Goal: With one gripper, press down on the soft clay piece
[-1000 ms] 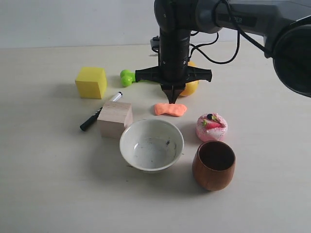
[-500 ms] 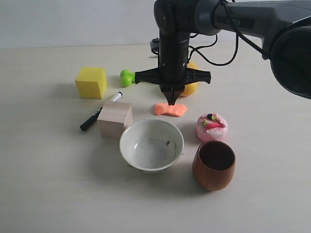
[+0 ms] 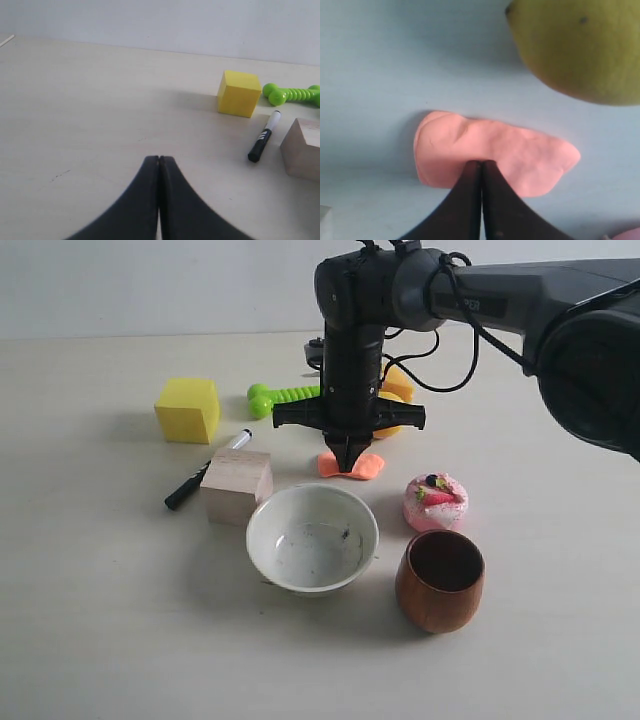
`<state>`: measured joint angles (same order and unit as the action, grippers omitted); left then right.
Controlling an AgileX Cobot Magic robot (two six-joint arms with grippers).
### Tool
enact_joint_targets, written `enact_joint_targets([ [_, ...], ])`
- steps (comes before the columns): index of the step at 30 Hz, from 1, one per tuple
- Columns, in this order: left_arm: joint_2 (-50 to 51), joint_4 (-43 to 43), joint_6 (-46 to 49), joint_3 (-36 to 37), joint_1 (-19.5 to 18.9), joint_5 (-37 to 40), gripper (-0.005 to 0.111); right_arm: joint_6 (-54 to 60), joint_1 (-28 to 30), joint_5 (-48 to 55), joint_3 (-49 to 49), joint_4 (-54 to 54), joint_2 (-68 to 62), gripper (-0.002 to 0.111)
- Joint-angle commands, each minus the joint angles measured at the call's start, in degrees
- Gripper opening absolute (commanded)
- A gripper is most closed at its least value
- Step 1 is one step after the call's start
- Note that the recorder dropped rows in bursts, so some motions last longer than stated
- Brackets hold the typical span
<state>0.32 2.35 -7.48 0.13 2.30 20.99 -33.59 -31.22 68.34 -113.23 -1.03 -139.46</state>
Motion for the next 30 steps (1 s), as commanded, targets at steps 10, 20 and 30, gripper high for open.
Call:
enact_joint_targets([
  [10, -0.3, -0.2, -0.1, -0.1, 0.4, -0.3, 0.000, 5.5, 0.0, -0.7, -0.2, 0.6, -4.3, 0.003],
  [20, -0.3, -0.2, -0.1, -0.1, 0.4, -0.3, 0.000, 5.5, 0.0, -0.9, -0.2, 0.6, -4.7, 0.003],
  [30, -0.3, -0.2, -0.1, -0.1, 0.4, -0.3, 0.000, 5.5, 0.0, -1.7, -0.2, 0.6, -4.7, 0.003],
])
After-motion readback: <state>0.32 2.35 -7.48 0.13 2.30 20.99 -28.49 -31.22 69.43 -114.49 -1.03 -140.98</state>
